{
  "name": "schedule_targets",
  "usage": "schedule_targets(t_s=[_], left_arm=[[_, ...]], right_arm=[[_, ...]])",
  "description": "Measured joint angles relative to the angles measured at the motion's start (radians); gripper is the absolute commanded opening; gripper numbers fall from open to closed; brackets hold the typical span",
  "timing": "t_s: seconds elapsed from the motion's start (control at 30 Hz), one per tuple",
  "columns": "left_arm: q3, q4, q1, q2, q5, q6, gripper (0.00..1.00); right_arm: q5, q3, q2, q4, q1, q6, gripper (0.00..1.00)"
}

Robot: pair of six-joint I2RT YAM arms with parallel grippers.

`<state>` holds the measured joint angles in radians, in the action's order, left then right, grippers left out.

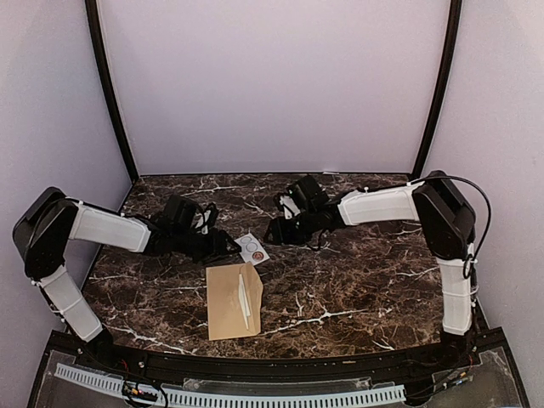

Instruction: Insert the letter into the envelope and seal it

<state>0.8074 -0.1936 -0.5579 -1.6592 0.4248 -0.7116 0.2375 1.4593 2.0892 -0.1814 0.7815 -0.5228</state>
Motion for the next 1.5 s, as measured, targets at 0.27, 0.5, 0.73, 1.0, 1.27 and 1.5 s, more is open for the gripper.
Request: schedule_targets(t_s=[0.27,0.5,0.73,1.0,1.27,1.5], left_arm=[[-0.032,-0.082,0.027,-0.062,-0.037,-0.054,0.54],[-0.045,-0.120,0.031,-0.062,-0.071,-0.062,0.55],[-0.045,-0.129,0.047,-0.063,-0.090,-0.059,0.56],[-0.045,-0.162,0.060,-0.098,-0.089,-0.059,0.55],[-0.045,-0.192,0.061,-0.121,-0.082,-0.058,0.53],[-0.045,-0.254,0.063,-0.153,-0.055,-0.069,0.50]], right_arm=[[0.061,0.096,0.096,0.024,-0.017,0.030,0.57],[0.081,0.165,0.138,0.016,-0.024,0.052,0.61],[0.105,0.204,0.174,0.017,-0.035,0.054,0.61],[0.128,0.237,0.223,0.002,-0.037,0.053,0.60],[0.141,0.269,0.251,0.005,-0.037,0.050,0.59],[0.175,0.278,0.267,0.025,-0.040,0.046,0.54]])
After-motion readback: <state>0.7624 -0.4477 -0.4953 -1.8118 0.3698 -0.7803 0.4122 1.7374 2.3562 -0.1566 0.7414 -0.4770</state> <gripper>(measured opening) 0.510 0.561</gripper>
